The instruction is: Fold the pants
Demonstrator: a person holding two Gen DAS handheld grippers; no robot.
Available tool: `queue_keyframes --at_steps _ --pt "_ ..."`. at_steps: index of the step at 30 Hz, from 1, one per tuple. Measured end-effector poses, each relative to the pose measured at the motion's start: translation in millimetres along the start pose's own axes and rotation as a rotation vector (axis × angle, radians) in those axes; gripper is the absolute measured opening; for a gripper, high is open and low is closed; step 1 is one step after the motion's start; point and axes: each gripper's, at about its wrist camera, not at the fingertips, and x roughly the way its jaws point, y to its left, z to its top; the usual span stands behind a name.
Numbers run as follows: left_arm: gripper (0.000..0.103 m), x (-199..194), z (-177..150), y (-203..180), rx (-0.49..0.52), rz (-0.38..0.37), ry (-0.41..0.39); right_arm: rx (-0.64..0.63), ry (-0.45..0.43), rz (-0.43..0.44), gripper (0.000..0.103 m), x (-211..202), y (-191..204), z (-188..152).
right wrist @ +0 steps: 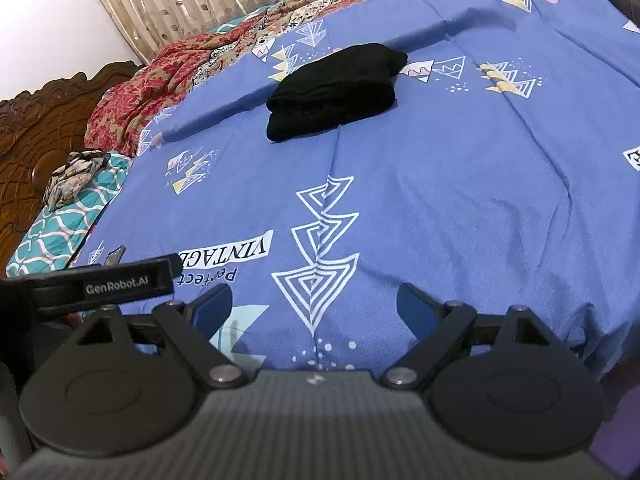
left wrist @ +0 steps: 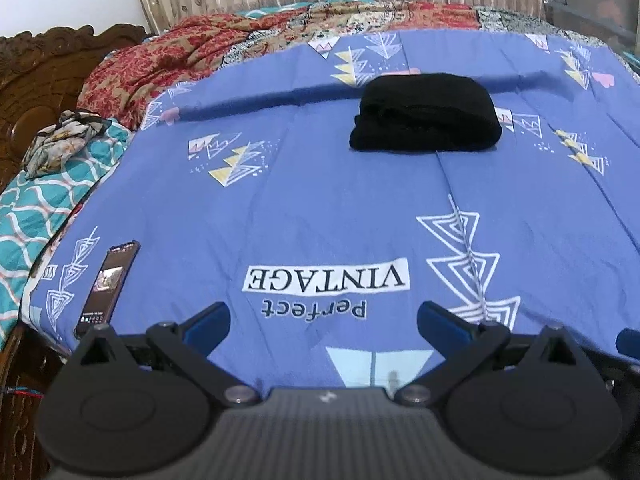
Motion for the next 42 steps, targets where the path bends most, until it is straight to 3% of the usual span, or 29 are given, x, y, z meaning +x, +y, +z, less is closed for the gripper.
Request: queue_keyframes --at_steps 22,42 --pt "0.103 25 -12 -16 0.056 -0.021 0.126 0.068 0.031 -0.001 0.091 7 -13 -2" --pt "0.103 34 -19 -23 0.081 -0.056 0.184 0.083 0.045 -0.004 0.091 9 -18 -4"
